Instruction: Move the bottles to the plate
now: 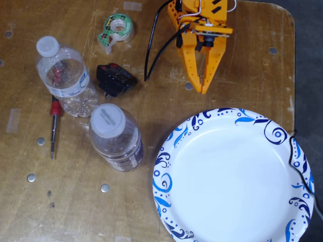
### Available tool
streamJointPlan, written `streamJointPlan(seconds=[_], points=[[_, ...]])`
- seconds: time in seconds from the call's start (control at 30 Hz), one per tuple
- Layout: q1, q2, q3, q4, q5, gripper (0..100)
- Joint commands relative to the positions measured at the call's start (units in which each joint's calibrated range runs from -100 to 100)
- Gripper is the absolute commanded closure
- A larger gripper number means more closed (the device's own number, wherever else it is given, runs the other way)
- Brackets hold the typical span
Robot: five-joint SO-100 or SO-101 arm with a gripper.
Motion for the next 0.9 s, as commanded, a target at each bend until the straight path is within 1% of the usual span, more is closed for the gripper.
streamJointPlan(seconds=[0.0, 0.57, 0.87], points=[[6.05, -0.50, 0.36, -0.19, -1.34, 99], [6.26, -0.50, 0.45, -0.10, -1.34, 99], [7.02, -0.50, 0.00, -2.19, -1.29, 99]])
